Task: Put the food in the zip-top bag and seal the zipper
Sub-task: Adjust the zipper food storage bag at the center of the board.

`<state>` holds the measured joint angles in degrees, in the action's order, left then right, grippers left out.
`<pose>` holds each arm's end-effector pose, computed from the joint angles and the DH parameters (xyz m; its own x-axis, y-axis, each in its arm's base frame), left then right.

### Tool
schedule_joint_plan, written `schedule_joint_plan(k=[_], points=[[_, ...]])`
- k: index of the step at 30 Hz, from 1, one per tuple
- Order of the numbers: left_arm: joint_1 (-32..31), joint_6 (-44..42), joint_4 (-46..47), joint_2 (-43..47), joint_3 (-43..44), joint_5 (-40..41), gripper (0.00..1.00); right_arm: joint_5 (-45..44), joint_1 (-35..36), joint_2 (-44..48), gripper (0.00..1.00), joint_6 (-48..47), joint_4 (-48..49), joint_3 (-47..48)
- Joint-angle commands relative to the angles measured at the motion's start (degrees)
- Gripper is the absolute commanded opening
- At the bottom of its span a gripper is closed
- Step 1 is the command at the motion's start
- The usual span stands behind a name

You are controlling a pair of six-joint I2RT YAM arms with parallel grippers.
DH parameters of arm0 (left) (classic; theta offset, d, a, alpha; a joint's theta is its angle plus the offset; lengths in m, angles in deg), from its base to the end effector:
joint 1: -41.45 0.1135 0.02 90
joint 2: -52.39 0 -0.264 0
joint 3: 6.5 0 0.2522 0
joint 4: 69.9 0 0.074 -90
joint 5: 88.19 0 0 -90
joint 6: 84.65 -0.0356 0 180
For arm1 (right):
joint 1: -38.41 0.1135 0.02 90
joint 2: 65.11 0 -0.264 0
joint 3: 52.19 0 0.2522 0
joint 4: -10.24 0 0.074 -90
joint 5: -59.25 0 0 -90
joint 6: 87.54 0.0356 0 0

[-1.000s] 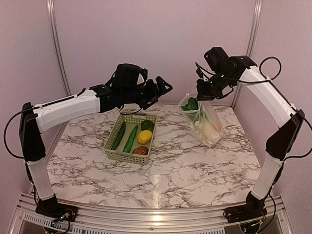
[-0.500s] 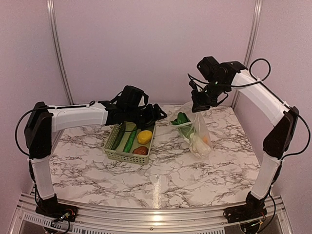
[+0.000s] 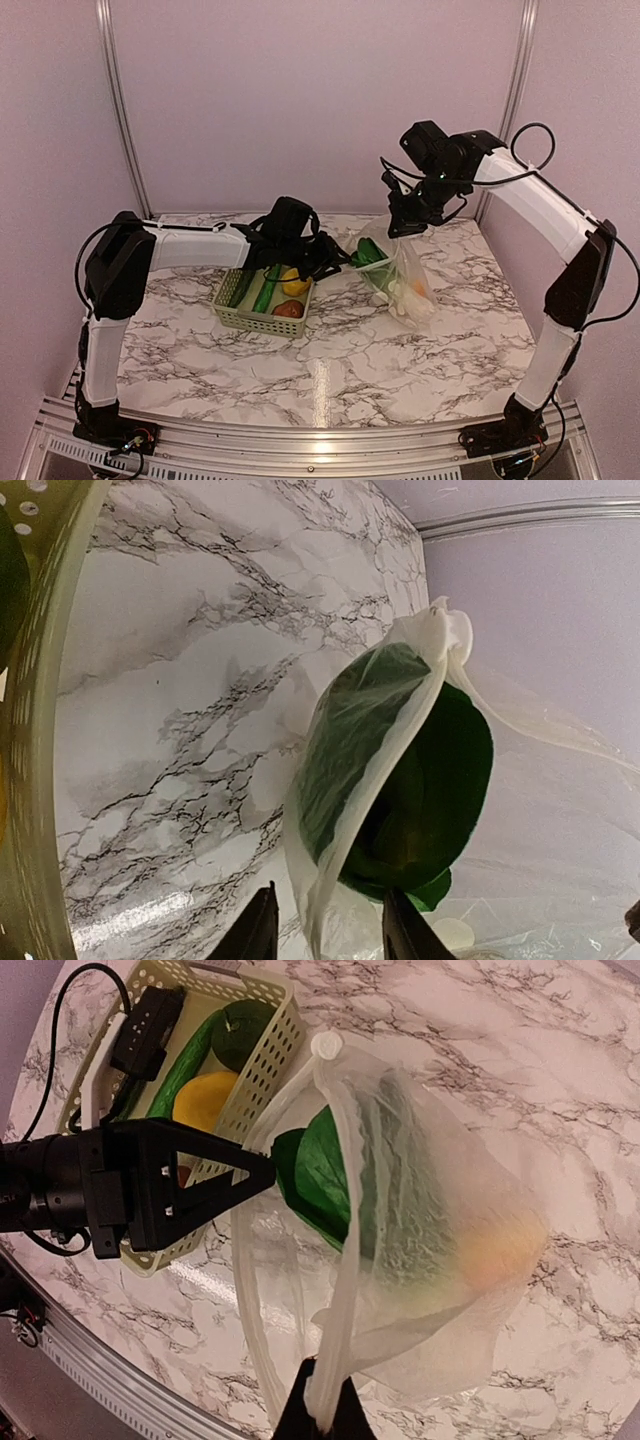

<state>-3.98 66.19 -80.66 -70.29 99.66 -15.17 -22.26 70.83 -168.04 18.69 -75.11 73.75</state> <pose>0.3437 -0.3638 0.2145 -0.9108 -0.2656 -0.3162 0.1398 0.5221 -0.8414 0.3027 0.1985 0.3727 -0.8822 -0.2329 -0.4092 -0.3557 0.8991 0.2553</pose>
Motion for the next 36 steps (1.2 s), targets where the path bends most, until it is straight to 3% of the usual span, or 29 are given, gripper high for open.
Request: schedule_joint_plan(k=[1,4,6,7,9,12,24,27,30,33,36], points=[[0.3,3.2,4.2,-2.9,3.8,-2.2,0.27,0.3,1.0,2.3,0.0,0.1,1.5,-0.8],[0.3,4.9,6.5,-3.2,3.4,-3.2,0.08,-0.8,1.0,2.4,0.0,0.1,1.1,-1.2],[0.2,5.4,7.5,-2.8,2.9,-3.5,0.04,-2.3,0.9,2.1,0.0,0.1,0.4,-1.4],[0.1,5.4,7.8,-2.4,2.8,-3.6,0.04,-3.6,1.0,1.7,0.02,0.5,0.0,-1.5],[-0.1,5.6,8.4,-1.5,2.8,-3.6,0.03,-6.4,0.8,0.7,0.17,1.5,-0.8,-0.9],[-0.5,5.4,7.9,-0.3,3.0,-3.0,0.03,-10.5,0.5,-1.4,0.33,3.1,-1.9,1.3],[-1.5,1.9,3.7,1.7,6.5,-1.3,0.03,-14.3,0.1,-6.4,0.39,4.5,-4.0,10.1],[-1.8,1.1,2.6,2.1,7.3,-0.8,0.03,-15.8,0.1,-7.1,0.34,4.5,-4.8,10.9],[-1.9,0.4,1.9,2.7,7.6,-0.2,0.04,-17.4,0.2,-7.5,0.19,4.3,-5.7,10.8],[-1.9,-1.1,0.6,3.3,8.2,0.6,0.13,-17.6,0.3,-7.1,0.01,4.1,-5.6,9.7],[-1.9,-3.1,-1.0,4.2,8.3,1.4,0.24,-17.3,0.4,-5.9,0.0,3.9,-4.5,8.4]])
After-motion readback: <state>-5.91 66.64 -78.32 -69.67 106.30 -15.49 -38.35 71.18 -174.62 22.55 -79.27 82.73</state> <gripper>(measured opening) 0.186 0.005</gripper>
